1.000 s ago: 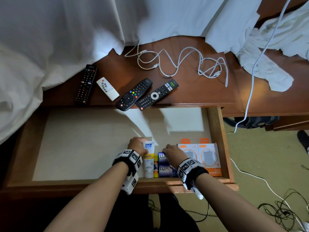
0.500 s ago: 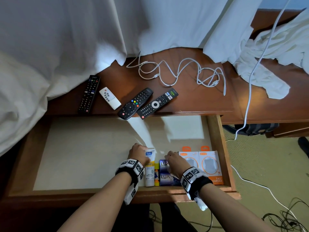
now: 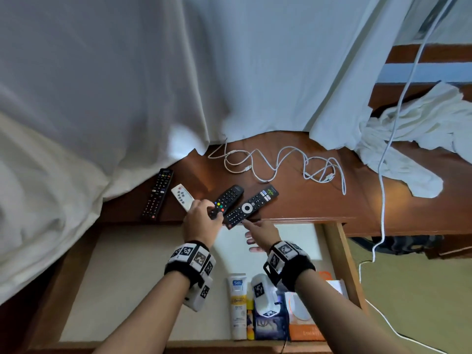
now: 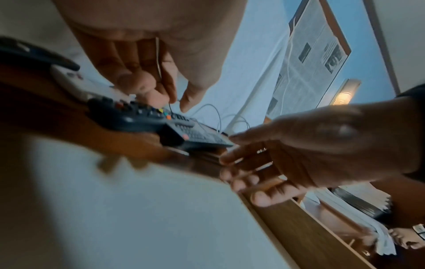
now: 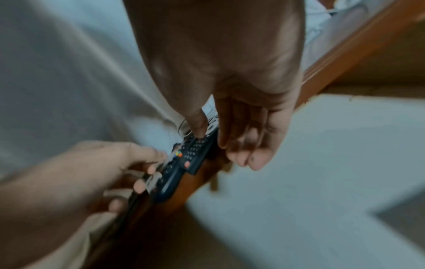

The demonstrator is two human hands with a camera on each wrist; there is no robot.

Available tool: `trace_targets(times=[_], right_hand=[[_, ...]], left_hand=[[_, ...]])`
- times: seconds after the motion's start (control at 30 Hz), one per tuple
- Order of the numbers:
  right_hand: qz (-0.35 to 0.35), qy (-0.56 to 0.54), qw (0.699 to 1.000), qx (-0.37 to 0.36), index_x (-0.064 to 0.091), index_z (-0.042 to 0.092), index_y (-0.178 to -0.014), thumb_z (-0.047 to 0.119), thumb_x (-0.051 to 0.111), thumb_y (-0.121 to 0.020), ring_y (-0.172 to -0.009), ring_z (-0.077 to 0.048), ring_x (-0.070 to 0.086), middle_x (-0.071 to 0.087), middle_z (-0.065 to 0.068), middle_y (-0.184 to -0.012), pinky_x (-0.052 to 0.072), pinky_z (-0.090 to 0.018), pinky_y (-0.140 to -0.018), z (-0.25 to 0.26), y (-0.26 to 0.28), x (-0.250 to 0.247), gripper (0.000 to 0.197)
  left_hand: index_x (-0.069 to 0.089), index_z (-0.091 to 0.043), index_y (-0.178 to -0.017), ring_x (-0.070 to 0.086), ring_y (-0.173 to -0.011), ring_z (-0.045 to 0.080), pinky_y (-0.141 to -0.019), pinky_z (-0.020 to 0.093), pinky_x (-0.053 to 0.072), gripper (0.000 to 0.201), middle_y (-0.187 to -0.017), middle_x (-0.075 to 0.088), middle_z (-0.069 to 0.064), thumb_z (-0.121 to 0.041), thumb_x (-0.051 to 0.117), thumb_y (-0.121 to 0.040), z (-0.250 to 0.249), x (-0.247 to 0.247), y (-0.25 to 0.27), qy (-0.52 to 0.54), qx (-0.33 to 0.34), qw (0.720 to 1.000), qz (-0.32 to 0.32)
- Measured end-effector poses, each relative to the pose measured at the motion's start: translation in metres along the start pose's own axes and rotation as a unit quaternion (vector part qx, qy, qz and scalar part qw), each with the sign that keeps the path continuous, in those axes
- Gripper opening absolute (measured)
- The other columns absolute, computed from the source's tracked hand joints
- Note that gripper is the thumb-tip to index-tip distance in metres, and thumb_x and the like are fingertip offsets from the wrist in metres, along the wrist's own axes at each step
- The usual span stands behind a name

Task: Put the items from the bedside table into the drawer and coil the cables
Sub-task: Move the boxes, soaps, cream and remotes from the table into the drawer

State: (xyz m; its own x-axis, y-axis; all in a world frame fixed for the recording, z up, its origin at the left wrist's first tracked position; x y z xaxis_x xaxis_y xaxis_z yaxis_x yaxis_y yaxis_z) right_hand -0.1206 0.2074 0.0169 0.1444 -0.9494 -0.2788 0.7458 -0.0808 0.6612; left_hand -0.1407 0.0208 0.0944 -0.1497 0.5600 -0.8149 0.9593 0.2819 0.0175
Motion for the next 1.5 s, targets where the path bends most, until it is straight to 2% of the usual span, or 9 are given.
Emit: trace_targets(times=[0.23, 0.47, 0.63, 0.8, 0.93, 1.13, 1.27, 1.4, 1.5], right_hand=[[0.022, -0.085, 0.992, 0.092, 0.062, 0.004, -0.094, 0.039, 0.063, -0.088, -0.064, -0.021, 0.063, 0.067, -0.014, -0.089, 0.051, -0.029, -0.055, 0.001, -0.014, 0.020, 0.036], [0.009, -0.151, 0.985, 0.078, 0.065, 0.005, -0.087, 0.028, 0.061, -0.092, -0.063, -0.017, 0.062, 0.067, -0.007, -0.075, 0.049, -0.026, -0.057, -0.001, -0.018, 0.022, 0.023], [-0.016, -0.201, 0.978, 0.059, 0.061, 0.006, -0.089, 0.022, 0.058, -0.090, -0.061, -0.019, 0.067, 0.068, -0.009, -0.072, 0.055, -0.028, -0.056, -0.013, -0.011, 0.012, 0.017], [-0.033, -0.272, 0.961, 0.044, 0.053, 0.002, -0.105, 0.012, 0.055, -0.091, -0.066, -0.031, 0.070, 0.071, -0.025, -0.090, 0.059, -0.037, -0.060, -0.030, 0.003, -0.006, 0.017], [-0.060, -0.288, 0.956, 0.002, 0.050, 0.004, -0.108, 0.006, 0.051, -0.094, -0.068, -0.031, 0.068, 0.069, -0.024, -0.088, 0.060, -0.042, -0.063, -0.034, 0.021, -0.027, 0.015], [-0.126, -0.272, 0.950, -0.090, 0.060, 0.007, -0.103, 0.004, 0.054, -0.094, -0.063, -0.026, 0.063, 0.065, -0.024, -0.094, 0.056, -0.032, -0.054, -0.027, 0.049, -0.072, 0.011], [-0.193, -0.192, 0.939, -0.209, 0.069, 0.017, -0.096, 0.010, 0.058, -0.094, -0.060, -0.015, 0.052, 0.065, -0.009, -0.079, 0.043, -0.027, -0.054, -0.013, 0.073, -0.117, 0.013], [-0.169, -0.180, 0.931, -0.268, 0.063, 0.008, -0.102, 0.013, 0.065, -0.090, -0.057, -0.003, 0.053, 0.063, -0.003, -0.076, 0.044, -0.017, -0.054, 0.006, 0.084, -0.125, 0.013], [-0.119, -0.116, 0.948, -0.271, 0.065, 0.007, -0.101, 0.010, 0.066, -0.089, -0.056, 0.004, 0.054, 0.065, 0.000, -0.077, 0.043, -0.012, -0.055, 0.020, 0.073, -0.099, 0.012]], left_hand=[[0.059, -0.023, -0.118, 0.060, -0.110, 0.029, -0.087, 0.039, 0.048, 0.045, -0.121, 0.056, 0.001, -0.037, 0.069, -0.076, 0.012, 0.020, -0.014, -0.119, -0.016, 0.987, 0.112], [0.058, -0.018, -0.103, 0.061, -0.106, 0.031, -0.081, 0.039, 0.049, 0.032, -0.111, 0.060, 0.005, -0.030, 0.070, -0.076, 0.016, 0.024, -0.019, -0.163, -0.005, 0.980, 0.114], [0.061, -0.020, -0.101, 0.055, -0.108, 0.025, -0.077, 0.037, 0.048, 0.046, -0.105, 0.055, 0.002, -0.039, 0.075, -0.061, 0.008, 0.016, -0.018, -0.151, 0.010, 0.983, 0.108], [0.063, -0.024, -0.098, 0.063, -0.084, 0.023, -0.073, 0.035, 0.054, 0.047, -0.091, 0.065, -0.003, -0.028, 0.078, -0.054, 0.005, -0.001, -0.011, 0.029, 0.017, 0.996, 0.080], [0.068, -0.012, -0.092, 0.063, -0.056, 0.017, -0.043, 0.039, 0.057, 0.032, -0.072, 0.068, 0.003, 0.000, 0.079, -0.065, 0.006, -0.013, 0.001, 0.239, -0.020, 0.965, 0.109], [0.071, -0.010, -0.087, 0.072, -0.076, 0.013, -0.052, 0.032, 0.058, 0.011, -0.079, 0.075, 0.006, -0.005, 0.076, -0.079, 0.018, -0.019, 0.009, 0.361, -0.064, 0.912, 0.183], [0.072, -0.009, -0.095, 0.067, -0.078, 0.011, -0.059, 0.033, 0.060, 0.012, -0.087, 0.072, 0.005, -0.004, 0.071, -0.084, 0.036, -0.022, 0.015, 0.389, -0.071, 0.894, 0.211], [0.068, -0.003, -0.106, 0.067, -0.068, 0.005, -0.052, 0.030, 0.059, 0.020, -0.093, 0.070, 0.011, -0.004, 0.068, -0.086, 0.064, -0.018, 0.026, 0.376, -0.093, 0.898, 0.210], [0.069, -0.012, -0.096, 0.066, -0.069, 0.008, -0.050, 0.029, 0.058, 0.011, -0.089, 0.069, 0.009, -0.005, 0.066, -0.088, 0.081, -0.009, 0.036, 0.356, -0.102, 0.902, 0.222]])
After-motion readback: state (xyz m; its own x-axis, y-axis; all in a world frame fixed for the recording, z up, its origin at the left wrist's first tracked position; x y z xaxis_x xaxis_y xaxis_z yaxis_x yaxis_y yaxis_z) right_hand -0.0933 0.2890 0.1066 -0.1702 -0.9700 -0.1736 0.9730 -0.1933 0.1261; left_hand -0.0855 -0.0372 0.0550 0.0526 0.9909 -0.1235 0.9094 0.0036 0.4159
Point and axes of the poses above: each hand's wrist, its own y-axis away from the middle knuckle, its own x-axis out of the palm, z = x × y, the point moved 8 cm from there along -y, towards the middle knuckle
